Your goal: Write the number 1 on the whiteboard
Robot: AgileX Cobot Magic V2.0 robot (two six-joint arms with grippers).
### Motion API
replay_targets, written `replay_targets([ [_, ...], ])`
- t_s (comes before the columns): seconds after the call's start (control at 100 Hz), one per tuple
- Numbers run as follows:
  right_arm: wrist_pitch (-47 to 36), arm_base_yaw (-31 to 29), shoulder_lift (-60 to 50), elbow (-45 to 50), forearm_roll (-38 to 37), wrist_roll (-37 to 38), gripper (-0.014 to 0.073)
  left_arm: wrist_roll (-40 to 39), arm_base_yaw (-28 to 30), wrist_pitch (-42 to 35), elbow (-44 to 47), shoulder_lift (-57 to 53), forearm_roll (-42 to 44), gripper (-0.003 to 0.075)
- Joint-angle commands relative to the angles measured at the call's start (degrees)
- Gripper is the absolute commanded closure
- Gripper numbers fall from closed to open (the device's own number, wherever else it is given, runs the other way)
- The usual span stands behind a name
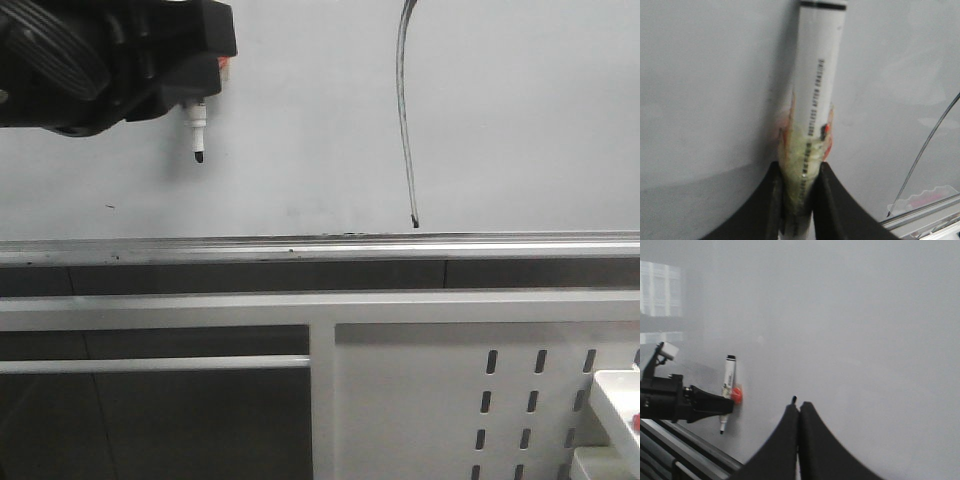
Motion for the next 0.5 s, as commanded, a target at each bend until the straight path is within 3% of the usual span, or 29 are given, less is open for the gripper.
replay_targets([
  [0.0, -5.99, -0.35, 0.7, -1.2, -0.7, 0.01, 0.0643, -0.44, 0.11, -4.63, -1.79, -1.2, -0.91, 0.074],
  [0.15, -10.42, -0.35, 0.7, -1.2, -0.39, 0.01, 0.0643, -0.44, 0.11, -4.63, -1.79, -1.2, -0.91, 0.074],
  [0.49, -9.06, -0.35, 0.7, -1.2, 5.77, 0.01, 0.0643, -0.44, 0.11, -4.63, -1.84, -1.2, -1.9, 0.074],
])
